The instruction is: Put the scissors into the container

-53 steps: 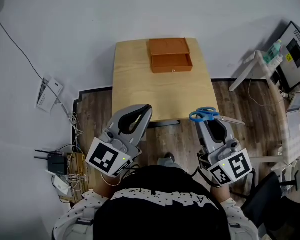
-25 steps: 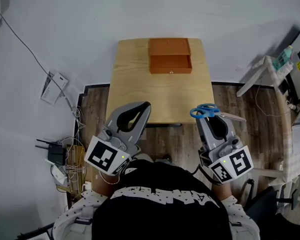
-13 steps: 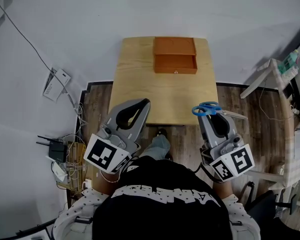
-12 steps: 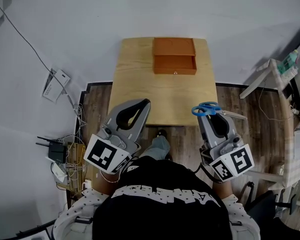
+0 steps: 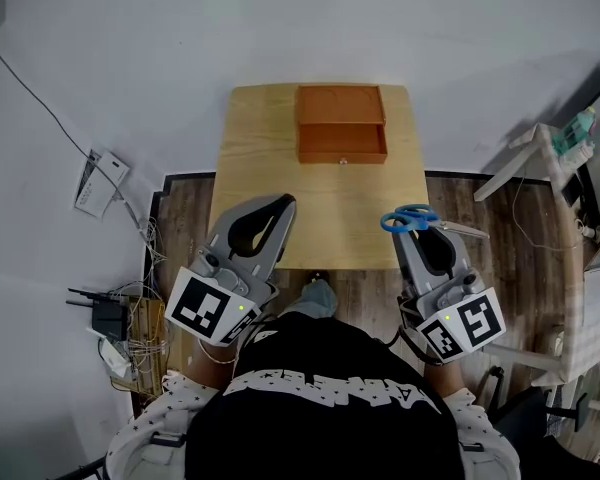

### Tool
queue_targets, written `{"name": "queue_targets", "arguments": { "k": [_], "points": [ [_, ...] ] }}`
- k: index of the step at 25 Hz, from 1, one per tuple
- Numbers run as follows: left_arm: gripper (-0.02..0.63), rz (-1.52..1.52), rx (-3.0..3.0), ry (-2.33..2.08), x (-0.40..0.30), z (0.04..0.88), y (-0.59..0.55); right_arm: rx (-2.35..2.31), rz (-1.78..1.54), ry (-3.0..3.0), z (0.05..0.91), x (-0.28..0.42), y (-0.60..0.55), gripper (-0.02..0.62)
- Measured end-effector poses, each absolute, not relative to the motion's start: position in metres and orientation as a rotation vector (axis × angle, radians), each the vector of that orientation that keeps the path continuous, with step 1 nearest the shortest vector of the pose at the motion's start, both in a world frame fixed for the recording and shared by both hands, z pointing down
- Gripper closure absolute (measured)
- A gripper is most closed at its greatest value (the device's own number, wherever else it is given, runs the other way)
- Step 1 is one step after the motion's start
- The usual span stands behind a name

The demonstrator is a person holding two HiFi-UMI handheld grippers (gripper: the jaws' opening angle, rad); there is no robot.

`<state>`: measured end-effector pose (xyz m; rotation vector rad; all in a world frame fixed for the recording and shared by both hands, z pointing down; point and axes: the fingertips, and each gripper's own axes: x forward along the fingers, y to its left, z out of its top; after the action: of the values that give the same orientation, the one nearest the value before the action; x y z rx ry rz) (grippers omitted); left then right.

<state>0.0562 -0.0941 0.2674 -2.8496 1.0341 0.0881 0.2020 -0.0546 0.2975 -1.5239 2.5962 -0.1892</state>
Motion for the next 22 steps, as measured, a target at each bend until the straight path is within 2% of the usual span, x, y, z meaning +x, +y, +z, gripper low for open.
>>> {"name": "queue_targets", "arguments": {
  "k": [22],
  "points": [
    [0.606,0.066,-2.86,1.101,0.046,0.284,-0.201,-1.525,-0.245,2.656,0.316,0.197,-0.165,0.502]
  ]
}}
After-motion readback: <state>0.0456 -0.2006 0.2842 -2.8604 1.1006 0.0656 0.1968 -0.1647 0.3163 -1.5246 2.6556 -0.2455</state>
